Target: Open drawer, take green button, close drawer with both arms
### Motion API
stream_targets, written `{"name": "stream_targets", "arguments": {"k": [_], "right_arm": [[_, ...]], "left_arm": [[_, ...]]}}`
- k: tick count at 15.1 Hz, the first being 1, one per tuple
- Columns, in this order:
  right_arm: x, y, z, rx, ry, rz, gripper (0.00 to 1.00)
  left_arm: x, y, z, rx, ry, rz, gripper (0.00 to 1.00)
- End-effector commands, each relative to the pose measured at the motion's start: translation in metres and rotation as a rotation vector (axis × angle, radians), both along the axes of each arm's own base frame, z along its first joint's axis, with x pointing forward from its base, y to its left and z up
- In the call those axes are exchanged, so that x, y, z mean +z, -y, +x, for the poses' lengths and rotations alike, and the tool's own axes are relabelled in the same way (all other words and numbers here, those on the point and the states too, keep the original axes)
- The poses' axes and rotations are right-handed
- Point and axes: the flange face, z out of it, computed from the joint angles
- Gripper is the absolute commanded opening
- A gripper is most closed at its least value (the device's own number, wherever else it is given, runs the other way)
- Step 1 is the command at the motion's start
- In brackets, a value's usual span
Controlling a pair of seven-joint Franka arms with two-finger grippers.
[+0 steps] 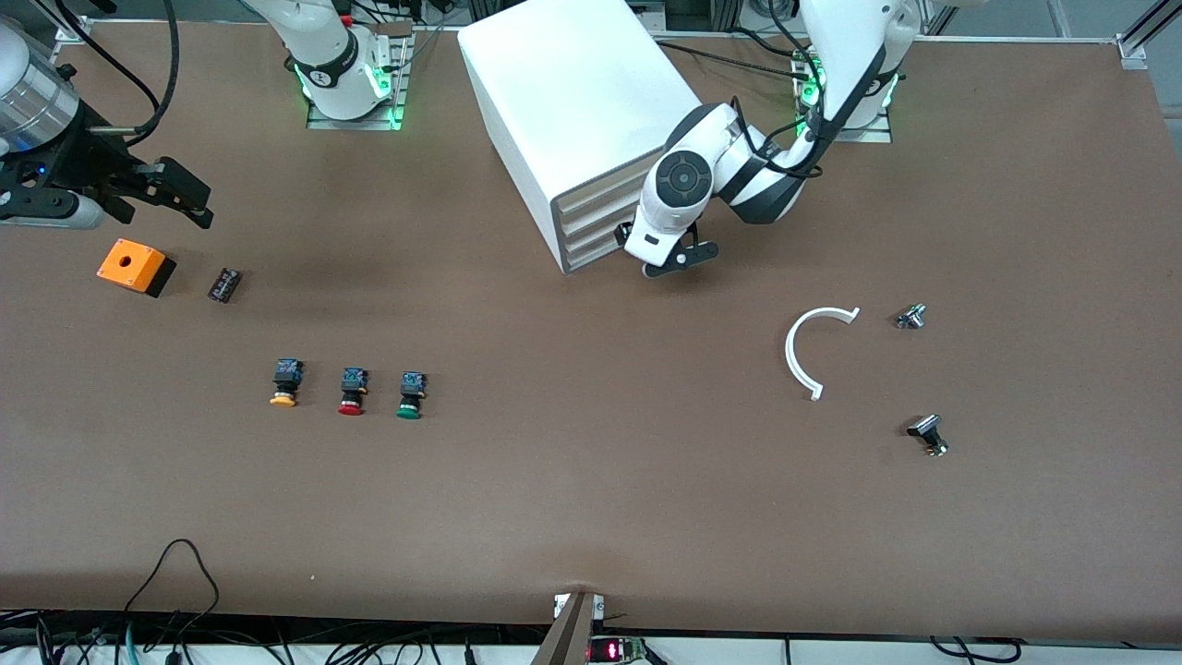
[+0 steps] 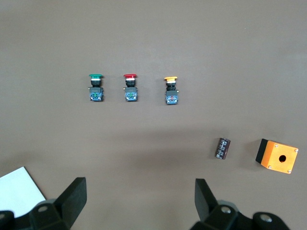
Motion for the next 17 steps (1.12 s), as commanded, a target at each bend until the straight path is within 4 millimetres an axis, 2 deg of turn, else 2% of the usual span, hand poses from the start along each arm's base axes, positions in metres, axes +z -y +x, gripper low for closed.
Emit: {"name": "stream_targets", "arguments": {"k": [1,7,10,12,14,17], "right_arm": [[0.002,0.003,-0.003,0.055,0.011,-0.018,1.00],[0.007,0.003,-0.005,0.065,0.006,-0.017,1.00],[0.010,0.003,-0.004,0.057,0.007,-0.017,1.00],[0.011,0.004,-0.005,0.065,0.007,-0.017,1.00],[0.012,0.003,-0.005,0.065,0.009,-0.016,1.00],[0.017,0.004,-0.004,0.066,0.019,-0.015,1.00]], "left_arm": [[0.040,-0.034,0.045,-0.059,0.046,-0.025,1.00],[0.123,-0.094,0.120,-0.219,0.056,0.090,1.00],[0.158,-0.142,0.156,-0.279,0.060,0.059,1.00],[0.181,-0.161,0.168,-0.364,0.082,0.032,1.00],[0.208,-0.193,0.180,-0.384,0.095,0.060,1.00],[0.245,-0.233,0.186,-0.485,0.088,0.041,1.00]]}}
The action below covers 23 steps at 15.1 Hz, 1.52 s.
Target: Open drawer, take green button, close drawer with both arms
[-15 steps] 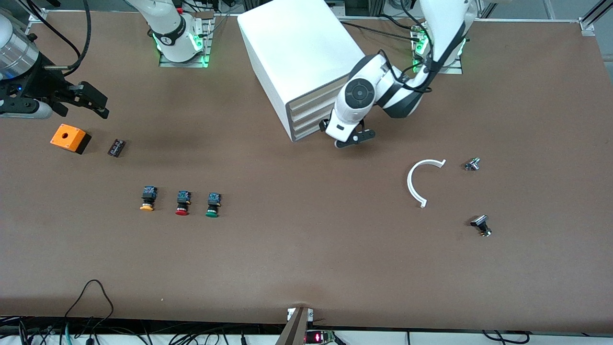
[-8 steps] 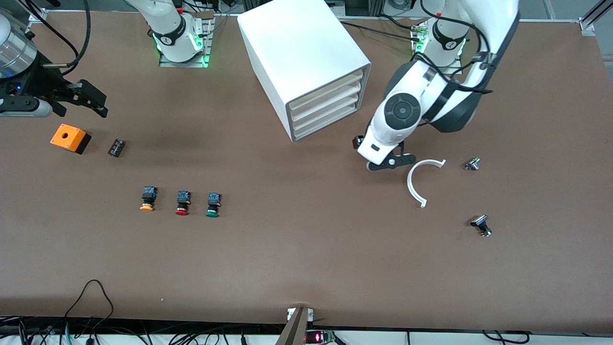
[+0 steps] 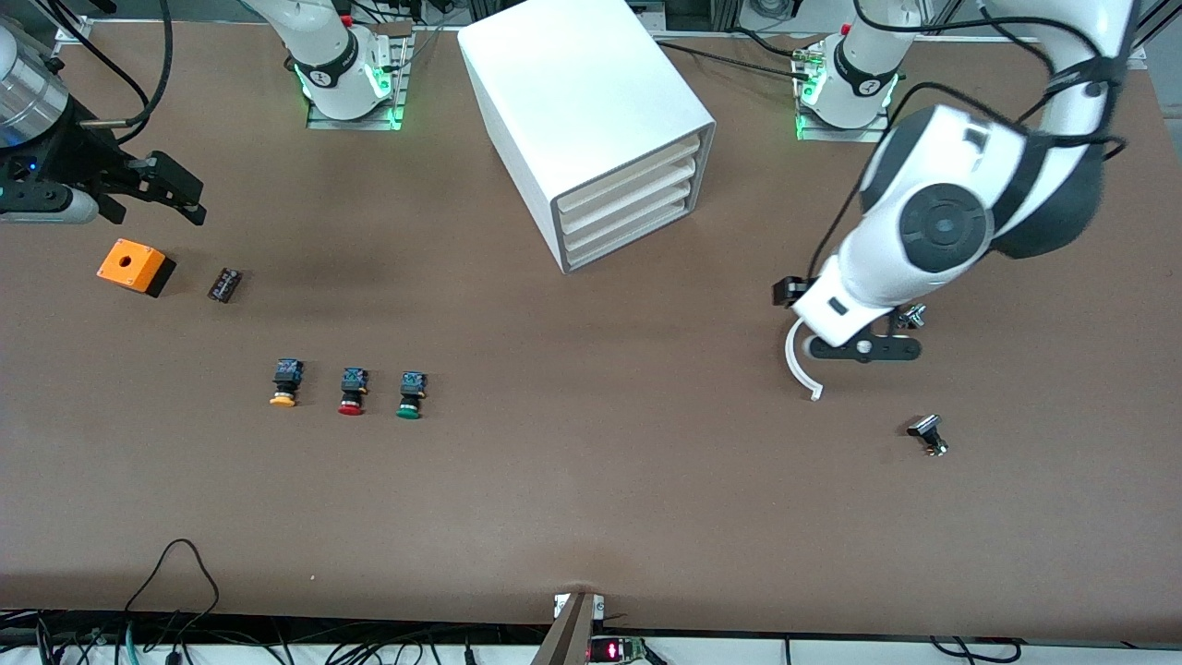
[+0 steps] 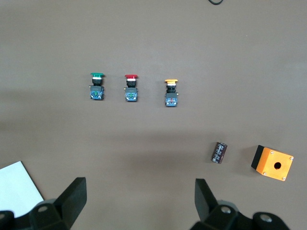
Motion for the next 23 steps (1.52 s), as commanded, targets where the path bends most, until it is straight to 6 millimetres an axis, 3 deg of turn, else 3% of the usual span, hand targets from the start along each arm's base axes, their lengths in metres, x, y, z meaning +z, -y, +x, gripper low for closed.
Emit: {"name": "stream_targets", "arguments": {"k": [1,4,6,9,11,15,23], "right_arm": [[0.010,0.002,-0.002,0.019,0.009,-0.014,1.00],[0.009,0.001,-0.003,0.018,-0.001,-0.014,1.00],[0.009,0.001,-0.003,0.016,-0.001,-0.014,1.00],[0.009,0.001,-0.003,0.016,-0.003,-0.014,1.00],[0.010,0.001,-0.004,0.018,-0.001,-0.014,1.00],[0.011,0.002,-0.004,0.016,0.000,-0.014,1.00],[0.014,0.003,-0.005,0.015,0.006,-0.014,1.00]], "left_arm": [[0.043,-0.035,0.000,-0.099,0.019,0.008,1.00],[0.080,-0.061,-0.008,-0.180,0.064,-0.004,1.00],[0.098,-0.103,-0.019,-0.162,0.082,-0.004,1.00],[0.105,-0.156,-0.038,-0.104,0.082,-0.117,1.00],[0.109,-0.157,-0.051,-0.070,0.119,-0.107,1.00],[0.117,-0.168,-0.058,-0.048,0.248,-0.098,1.00],[0.133,-0.158,-0.061,-0.076,0.204,-0.099,1.00]]}}
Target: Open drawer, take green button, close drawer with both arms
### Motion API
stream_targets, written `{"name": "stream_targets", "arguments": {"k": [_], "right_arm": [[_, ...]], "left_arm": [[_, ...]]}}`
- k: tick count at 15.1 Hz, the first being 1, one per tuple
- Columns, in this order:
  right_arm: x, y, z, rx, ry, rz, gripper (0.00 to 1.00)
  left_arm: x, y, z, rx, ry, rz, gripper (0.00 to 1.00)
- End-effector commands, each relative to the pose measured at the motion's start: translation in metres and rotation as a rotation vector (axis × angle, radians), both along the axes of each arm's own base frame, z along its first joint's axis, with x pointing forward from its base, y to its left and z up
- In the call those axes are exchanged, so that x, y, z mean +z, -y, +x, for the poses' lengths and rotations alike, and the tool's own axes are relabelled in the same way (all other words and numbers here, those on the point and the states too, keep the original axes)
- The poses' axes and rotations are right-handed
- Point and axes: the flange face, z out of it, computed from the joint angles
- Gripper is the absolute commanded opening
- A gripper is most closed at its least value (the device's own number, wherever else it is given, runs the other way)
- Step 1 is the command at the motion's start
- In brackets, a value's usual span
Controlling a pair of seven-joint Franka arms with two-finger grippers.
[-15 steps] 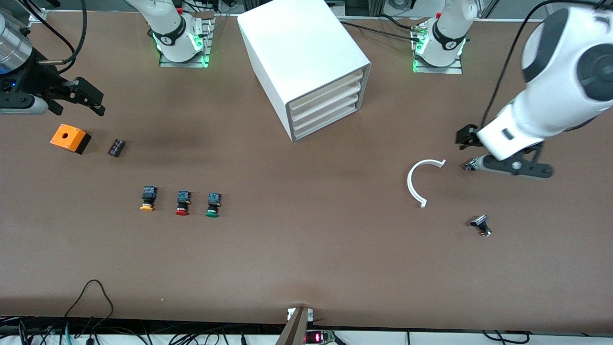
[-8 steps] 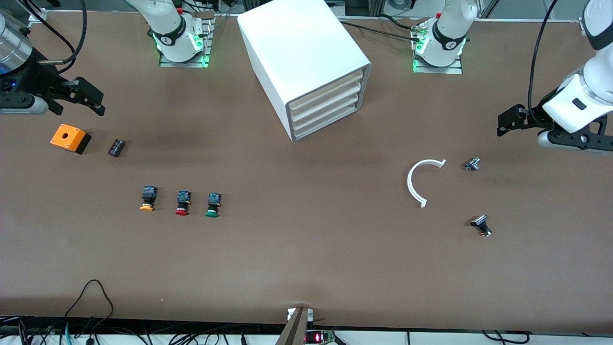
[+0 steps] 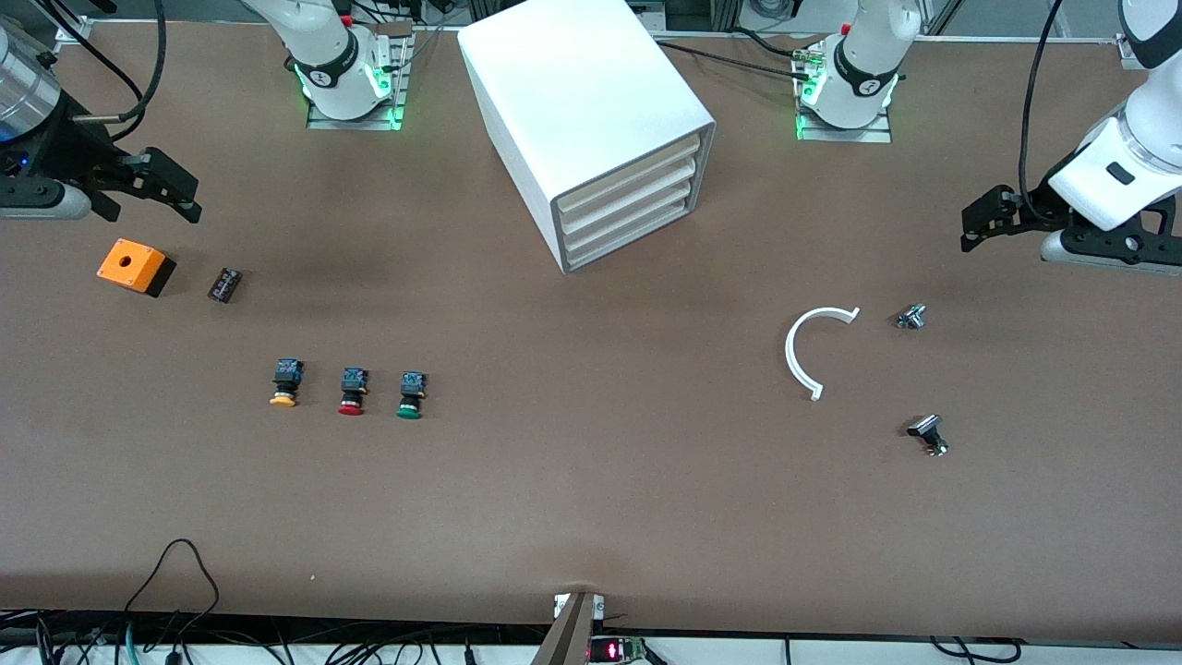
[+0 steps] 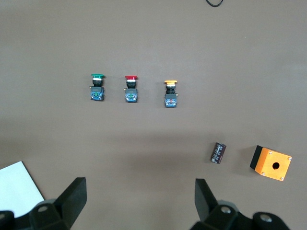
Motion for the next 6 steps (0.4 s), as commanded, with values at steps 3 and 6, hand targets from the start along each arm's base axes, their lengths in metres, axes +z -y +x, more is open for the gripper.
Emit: {"name": "stream_targets", "arguments": {"k": [3,6], "right_arm": [[0.0096,0.0015,-0.0041,0.013,0.004,-0.013,1.00],[0.0105,0.0045,-0.0037,0.010,0.006,-0.007,1.00]], "left_arm": [[0.0116,0.0000,-0.0041,-0.010,0.000,-0.008,1.00],[0.0138,-0.0025,-0.0037,-0.009,0.005,-0.009,1.00]]}}
